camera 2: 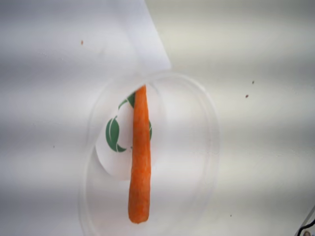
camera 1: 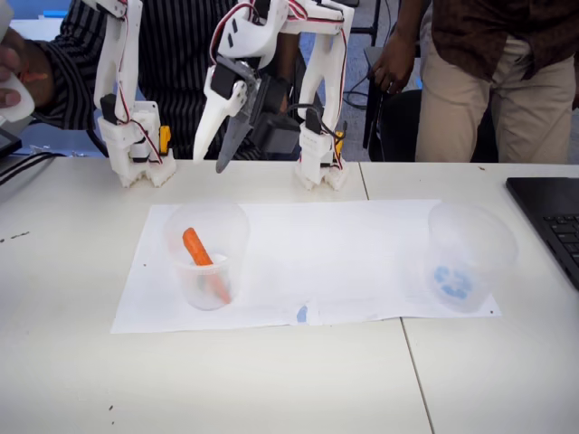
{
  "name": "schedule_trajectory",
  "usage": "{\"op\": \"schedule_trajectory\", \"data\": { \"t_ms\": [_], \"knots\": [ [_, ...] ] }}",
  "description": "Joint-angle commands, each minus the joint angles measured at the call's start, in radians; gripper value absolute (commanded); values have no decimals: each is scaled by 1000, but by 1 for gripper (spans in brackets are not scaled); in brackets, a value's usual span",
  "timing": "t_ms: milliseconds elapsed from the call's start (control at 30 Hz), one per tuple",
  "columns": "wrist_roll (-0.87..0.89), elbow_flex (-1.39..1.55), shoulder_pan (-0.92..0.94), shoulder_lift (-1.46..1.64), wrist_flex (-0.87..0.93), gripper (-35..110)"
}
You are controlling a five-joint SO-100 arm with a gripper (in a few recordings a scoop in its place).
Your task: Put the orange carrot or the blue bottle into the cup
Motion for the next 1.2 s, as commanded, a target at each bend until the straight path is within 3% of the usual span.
{"op": "schedule_trajectory", "data": {
  "t_ms": [0, 233, 500, 900, 1167],
  "knots": [
    [71, -46, -74, 195, 44, 23],
    [117, -38, -235, 239, 123, 8],
    [123, 160, -348, 281, 166, 7],
    [112, 721, -436, 692, -163, 8],
    [110, 997, -526, 905, -256, 8]
  ]
}}
